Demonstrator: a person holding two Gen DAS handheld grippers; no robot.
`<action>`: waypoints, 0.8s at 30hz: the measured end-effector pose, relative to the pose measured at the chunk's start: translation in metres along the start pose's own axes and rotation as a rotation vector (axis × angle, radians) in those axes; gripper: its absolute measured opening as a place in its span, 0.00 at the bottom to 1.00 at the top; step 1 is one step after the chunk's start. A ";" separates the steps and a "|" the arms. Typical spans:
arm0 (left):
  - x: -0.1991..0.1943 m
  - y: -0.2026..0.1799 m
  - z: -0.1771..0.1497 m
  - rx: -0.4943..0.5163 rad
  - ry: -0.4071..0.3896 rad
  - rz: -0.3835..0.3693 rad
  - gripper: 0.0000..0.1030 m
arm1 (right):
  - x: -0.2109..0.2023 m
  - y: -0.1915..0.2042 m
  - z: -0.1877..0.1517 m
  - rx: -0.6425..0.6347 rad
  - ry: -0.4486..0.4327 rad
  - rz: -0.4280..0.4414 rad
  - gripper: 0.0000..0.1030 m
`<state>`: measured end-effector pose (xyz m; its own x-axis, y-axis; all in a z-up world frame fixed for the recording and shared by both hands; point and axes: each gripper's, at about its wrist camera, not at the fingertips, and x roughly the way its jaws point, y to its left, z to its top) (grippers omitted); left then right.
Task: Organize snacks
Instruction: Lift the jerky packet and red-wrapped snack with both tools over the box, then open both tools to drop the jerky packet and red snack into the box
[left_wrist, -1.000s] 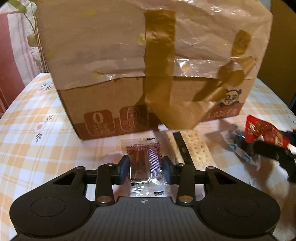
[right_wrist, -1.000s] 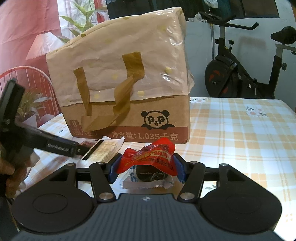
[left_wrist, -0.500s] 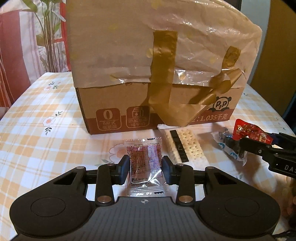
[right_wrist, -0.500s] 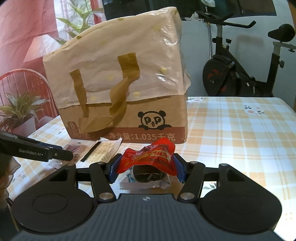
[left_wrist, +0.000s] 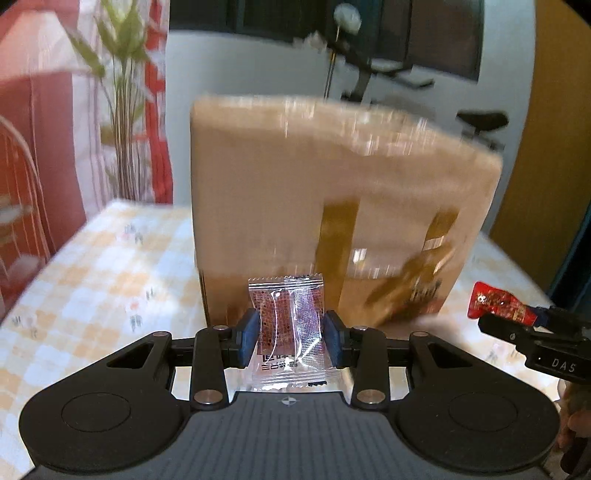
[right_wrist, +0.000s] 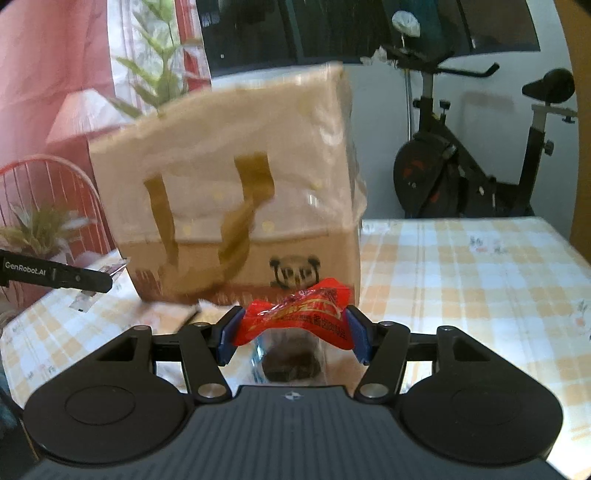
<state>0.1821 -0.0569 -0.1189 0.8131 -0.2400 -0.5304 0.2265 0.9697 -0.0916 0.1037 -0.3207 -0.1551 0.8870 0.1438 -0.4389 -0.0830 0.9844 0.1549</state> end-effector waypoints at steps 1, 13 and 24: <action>-0.005 0.000 0.005 0.007 -0.026 -0.001 0.39 | -0.003 0.001 0.005 0.002 -0.015 0.006 0.59; -0.035 -0.009 0.083 0.049 -0.246 -0.040 0.39 | -0.030 0.035 0.099 -0.085 -0.236 0.133 0.59; 0.026 -0.003 0.143 0.031 -0.196 -0.046 0.40 | 0.039 0.045 0.178 -0.076 -0.209 0.154 0.59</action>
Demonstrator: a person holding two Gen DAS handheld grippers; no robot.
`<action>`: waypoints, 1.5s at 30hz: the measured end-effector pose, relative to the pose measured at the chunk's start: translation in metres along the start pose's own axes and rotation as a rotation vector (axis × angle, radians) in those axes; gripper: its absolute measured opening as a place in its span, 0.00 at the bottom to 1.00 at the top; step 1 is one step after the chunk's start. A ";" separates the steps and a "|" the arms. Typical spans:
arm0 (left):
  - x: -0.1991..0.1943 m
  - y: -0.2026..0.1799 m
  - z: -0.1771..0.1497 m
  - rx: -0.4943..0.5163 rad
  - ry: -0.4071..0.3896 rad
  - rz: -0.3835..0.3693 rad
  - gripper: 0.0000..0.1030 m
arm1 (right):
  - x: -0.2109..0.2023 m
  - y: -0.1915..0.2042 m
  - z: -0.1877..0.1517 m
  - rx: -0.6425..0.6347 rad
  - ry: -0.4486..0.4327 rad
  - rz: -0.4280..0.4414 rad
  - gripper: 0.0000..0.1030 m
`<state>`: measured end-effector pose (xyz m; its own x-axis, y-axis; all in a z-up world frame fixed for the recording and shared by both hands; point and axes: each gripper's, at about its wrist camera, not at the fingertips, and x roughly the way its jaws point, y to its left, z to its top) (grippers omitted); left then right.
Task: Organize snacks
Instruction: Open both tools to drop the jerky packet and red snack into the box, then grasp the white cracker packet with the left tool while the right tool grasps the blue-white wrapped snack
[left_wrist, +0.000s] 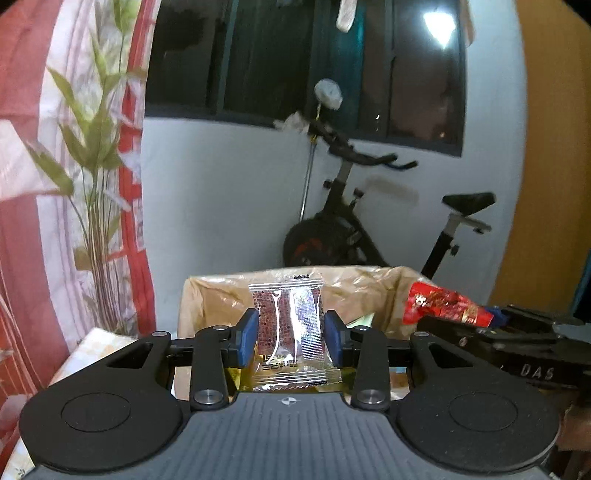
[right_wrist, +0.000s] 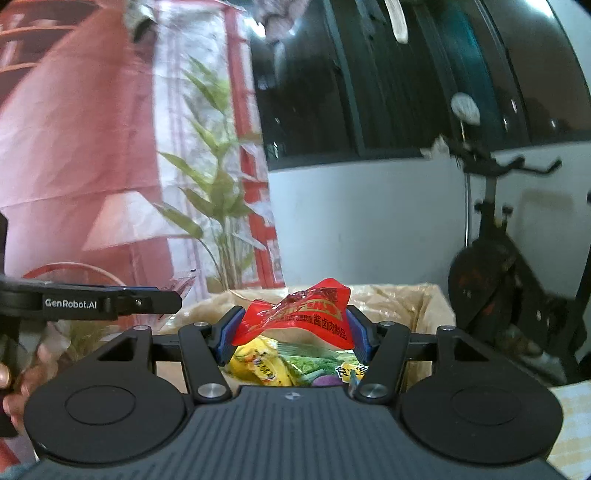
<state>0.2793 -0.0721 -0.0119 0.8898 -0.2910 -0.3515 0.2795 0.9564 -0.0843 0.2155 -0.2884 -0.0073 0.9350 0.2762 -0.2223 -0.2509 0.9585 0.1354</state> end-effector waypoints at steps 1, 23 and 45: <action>0.007 0.001 0.000 -0.005 0.016 -0.002 0.40 | 0.009 -0.003 0.000 0.007 0.022 -0.008 0.59; -0.012 0.000 -0.016 0.013 0.106 0.065 0.69 | 0.006 -0.006 -0.015 0.000 0.112 -0.082 0.74; -0.060 -0.025 -0.087 -0.036 0.073 -0.008 0.69 | -0.071 -0.007 -0.056 -0.074 0.055 -0.088 0.74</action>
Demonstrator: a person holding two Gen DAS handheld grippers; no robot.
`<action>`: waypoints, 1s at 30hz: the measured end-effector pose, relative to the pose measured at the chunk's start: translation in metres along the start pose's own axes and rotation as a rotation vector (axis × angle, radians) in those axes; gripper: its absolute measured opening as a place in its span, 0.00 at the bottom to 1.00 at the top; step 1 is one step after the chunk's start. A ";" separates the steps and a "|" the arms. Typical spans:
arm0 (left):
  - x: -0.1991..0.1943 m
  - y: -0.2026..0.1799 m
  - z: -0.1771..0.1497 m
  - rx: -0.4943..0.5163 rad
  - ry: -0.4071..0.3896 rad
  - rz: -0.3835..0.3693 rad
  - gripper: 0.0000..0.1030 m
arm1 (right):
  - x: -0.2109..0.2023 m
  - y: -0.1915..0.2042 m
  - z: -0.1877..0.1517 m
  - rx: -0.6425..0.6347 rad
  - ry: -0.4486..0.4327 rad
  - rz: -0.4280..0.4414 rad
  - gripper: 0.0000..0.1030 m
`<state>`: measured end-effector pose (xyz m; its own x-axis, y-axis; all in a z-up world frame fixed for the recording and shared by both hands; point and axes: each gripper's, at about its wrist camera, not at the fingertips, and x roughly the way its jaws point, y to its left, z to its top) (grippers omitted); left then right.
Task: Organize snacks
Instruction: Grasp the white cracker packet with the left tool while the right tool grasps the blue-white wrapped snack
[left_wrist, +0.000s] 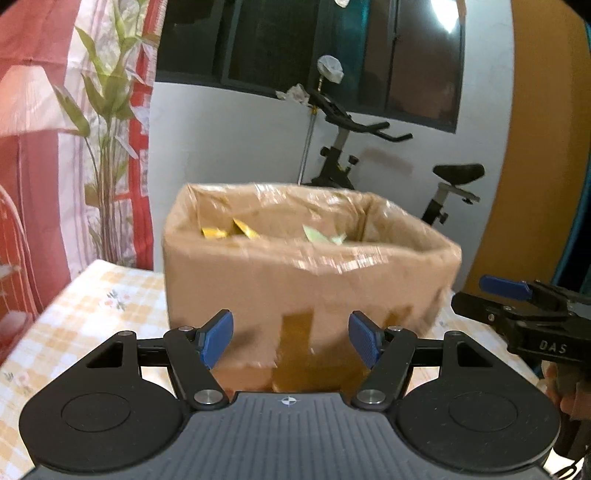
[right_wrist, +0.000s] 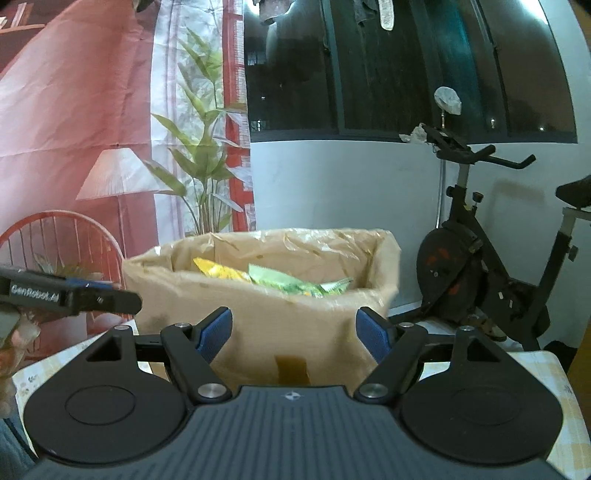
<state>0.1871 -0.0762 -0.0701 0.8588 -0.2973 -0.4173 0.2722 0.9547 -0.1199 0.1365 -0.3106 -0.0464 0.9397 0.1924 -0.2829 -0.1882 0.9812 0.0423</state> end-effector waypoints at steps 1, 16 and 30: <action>0.004 -0.003 -0.005 0.012 0.020 0.002 0.69 | -0.003 0.000 -0.005 -0.006 0.003 -0.012 0.74; 0.049 0.006 -0.059 -0.010 0.234 0.022 0.69 | 0.036 -0.004 -0.107 0.030 0.286 -0.043 0.74; 0.084 -0.007 -0.079 0.004 0.348 -0.030 0.69 | 0.050 -0.010 -0.134 0.084 0.367 -0.010 0.58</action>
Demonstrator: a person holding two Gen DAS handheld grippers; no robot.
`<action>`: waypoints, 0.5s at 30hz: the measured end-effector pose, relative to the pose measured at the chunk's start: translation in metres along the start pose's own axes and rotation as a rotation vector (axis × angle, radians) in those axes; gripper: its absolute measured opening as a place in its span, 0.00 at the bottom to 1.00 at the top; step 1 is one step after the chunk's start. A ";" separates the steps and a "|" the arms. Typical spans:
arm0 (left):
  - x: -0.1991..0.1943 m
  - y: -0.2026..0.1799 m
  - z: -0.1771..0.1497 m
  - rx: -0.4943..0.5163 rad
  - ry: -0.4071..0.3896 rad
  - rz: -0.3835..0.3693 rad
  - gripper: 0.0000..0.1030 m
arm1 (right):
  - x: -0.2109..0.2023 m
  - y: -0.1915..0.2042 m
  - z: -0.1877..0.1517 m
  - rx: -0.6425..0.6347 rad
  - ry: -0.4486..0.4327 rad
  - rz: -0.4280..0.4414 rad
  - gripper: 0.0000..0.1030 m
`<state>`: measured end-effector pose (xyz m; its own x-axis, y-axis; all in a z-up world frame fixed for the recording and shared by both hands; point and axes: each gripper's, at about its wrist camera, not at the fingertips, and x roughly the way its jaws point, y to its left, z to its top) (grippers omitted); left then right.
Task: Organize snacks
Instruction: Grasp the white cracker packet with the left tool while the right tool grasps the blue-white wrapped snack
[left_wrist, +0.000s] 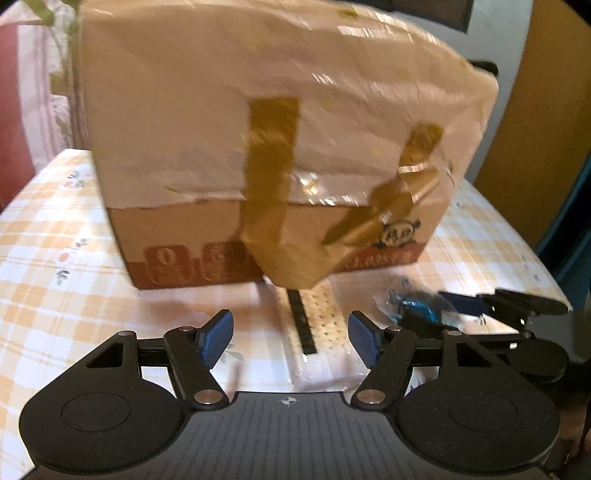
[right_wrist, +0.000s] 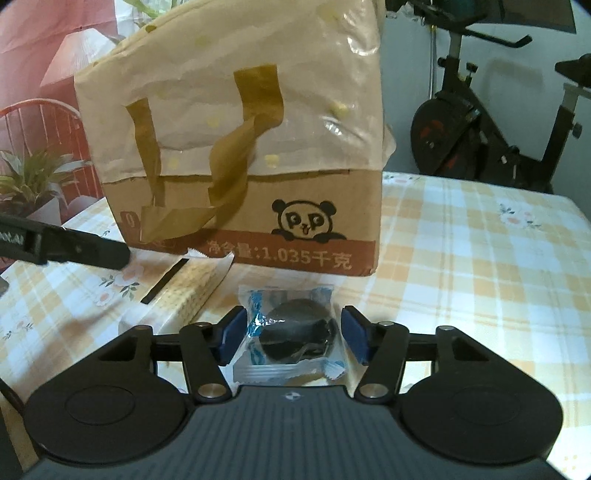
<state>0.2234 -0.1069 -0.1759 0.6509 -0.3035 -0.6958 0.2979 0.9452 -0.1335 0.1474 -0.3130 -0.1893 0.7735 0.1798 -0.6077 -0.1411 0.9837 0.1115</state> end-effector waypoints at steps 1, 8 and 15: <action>0.005 -0.003 0.000 0.010 0.010 -0.004 0.69 | 0.003 0.000 0.000 0.002 0.011 0.003 0.58; 0.036 -0.009 0.004 -0.060 0.079 -0.036 0.69 | 0.003 0.000 -0.001 0.005 0.008 -0.003 0.53; 0.053 -0.016 -0.001 -0.024 0.076 0.013 0.51 | 0.002 -0.005 -0.001 0.037 -0.008 -0.003 0.53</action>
<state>0.2523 -0.1377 -0.2118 0.5993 -0.2816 -0.7493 0.2719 0.9520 -0.1404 0.1489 -0.3179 -0.1919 0.7790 0.1763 -0.6017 -0.1154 0.9836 0.1387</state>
